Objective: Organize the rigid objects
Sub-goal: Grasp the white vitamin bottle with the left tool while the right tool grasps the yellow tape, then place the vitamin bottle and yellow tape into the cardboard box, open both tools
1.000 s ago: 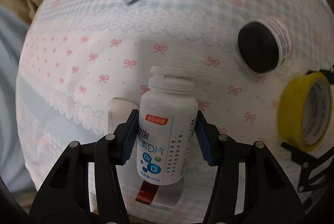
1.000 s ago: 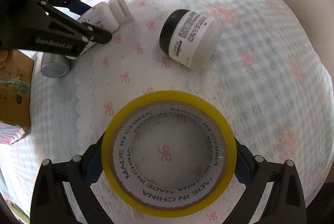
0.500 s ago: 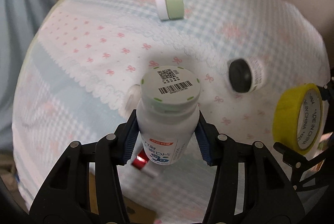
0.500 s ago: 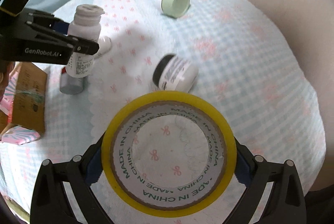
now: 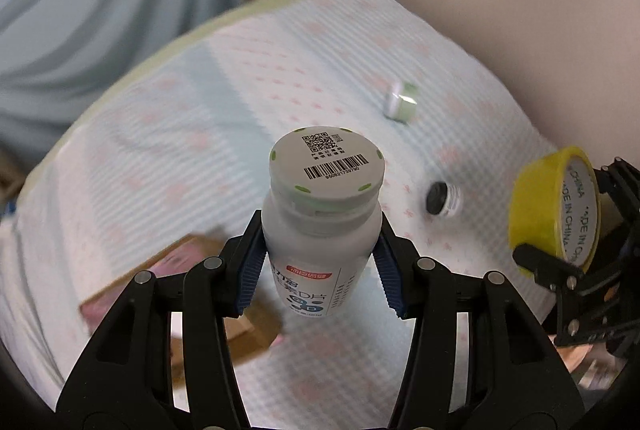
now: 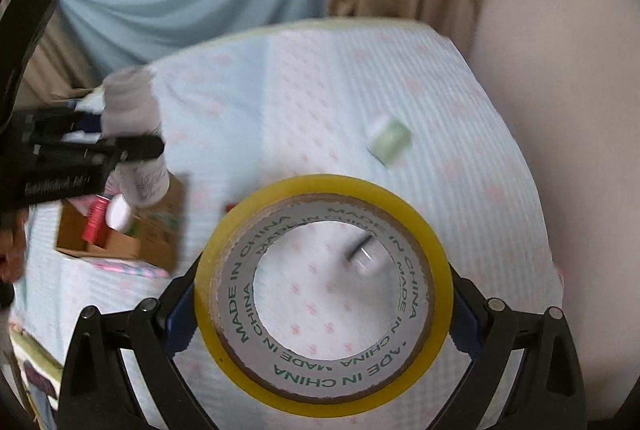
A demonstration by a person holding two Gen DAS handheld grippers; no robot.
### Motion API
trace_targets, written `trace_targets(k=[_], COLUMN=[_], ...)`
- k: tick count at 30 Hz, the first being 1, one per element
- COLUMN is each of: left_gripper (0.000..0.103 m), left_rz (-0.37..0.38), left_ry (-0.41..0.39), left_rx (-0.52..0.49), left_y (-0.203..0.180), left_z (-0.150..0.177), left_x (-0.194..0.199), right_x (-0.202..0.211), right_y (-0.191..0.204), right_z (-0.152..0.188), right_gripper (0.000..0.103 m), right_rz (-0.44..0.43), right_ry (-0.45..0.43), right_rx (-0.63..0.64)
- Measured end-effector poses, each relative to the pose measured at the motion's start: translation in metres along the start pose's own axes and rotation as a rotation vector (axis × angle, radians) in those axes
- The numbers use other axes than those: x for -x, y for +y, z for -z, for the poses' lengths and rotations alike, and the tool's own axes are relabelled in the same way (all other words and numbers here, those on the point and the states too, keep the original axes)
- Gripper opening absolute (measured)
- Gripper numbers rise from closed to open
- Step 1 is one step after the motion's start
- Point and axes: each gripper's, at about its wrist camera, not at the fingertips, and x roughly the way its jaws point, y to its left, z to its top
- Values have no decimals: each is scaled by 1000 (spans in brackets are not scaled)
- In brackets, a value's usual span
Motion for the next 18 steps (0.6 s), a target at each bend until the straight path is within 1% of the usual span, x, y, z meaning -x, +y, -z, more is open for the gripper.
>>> trace_targets(k=[3,6,10,14,18], left_gripper=[47,47,47,47,47], left_rz=[-20,-36,-67,-78,-83], left_ry=[-46,-76,-89,-76,-54], left_rx=[90,162,214,246,247], left_y=[34,72,122,175,222], left_z=[14,33,63,97,128], left_x=[38,62,84,95,92], right_x=[18,29,32,21,-6], right_y=[28,63,112,170,217], right_z=[-27,-48,-65,-77,-78], right_gripper=[98,98,98,98,98], right_rz=[-43,-82,-132,-162,-190], right_ry=[-30,-51,-56,-18,34], right_rx=[43,80,93,89,46])
